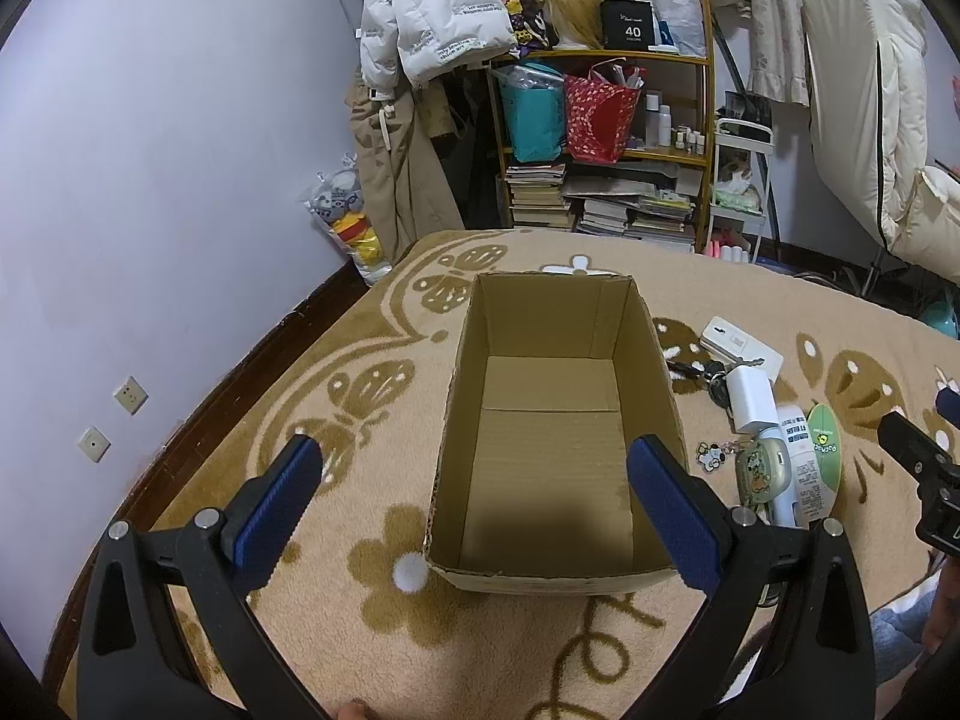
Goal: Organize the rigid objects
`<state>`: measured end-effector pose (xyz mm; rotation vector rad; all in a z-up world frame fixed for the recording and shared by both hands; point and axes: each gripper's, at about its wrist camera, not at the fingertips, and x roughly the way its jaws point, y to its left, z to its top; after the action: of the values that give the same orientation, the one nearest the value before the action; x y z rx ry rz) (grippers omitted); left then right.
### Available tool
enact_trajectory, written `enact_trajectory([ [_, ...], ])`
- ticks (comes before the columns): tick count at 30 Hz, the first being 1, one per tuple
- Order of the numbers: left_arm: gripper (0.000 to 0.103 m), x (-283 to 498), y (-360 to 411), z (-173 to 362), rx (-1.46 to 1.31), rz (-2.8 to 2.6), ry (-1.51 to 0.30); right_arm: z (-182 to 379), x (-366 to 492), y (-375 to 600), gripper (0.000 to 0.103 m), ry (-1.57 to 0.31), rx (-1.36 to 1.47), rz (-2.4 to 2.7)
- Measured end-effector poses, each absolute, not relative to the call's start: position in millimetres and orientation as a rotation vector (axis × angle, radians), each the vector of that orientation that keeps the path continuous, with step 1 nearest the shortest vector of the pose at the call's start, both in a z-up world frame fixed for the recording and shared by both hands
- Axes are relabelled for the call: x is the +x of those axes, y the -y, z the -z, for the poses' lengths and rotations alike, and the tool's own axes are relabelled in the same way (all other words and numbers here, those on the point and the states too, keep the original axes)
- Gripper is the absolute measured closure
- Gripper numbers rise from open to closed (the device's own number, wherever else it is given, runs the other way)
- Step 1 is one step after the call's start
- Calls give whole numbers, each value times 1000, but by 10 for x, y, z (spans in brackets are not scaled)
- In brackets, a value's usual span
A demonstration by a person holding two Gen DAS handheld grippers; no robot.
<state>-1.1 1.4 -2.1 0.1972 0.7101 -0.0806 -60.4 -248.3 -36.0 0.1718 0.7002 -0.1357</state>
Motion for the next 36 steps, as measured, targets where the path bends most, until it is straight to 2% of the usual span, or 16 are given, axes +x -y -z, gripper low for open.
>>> enact_trajectory([
  [36, 2, -37, -47, 82, 203, 76, -716, 363, -595, 2476, 0, -706, 166, 135],
])
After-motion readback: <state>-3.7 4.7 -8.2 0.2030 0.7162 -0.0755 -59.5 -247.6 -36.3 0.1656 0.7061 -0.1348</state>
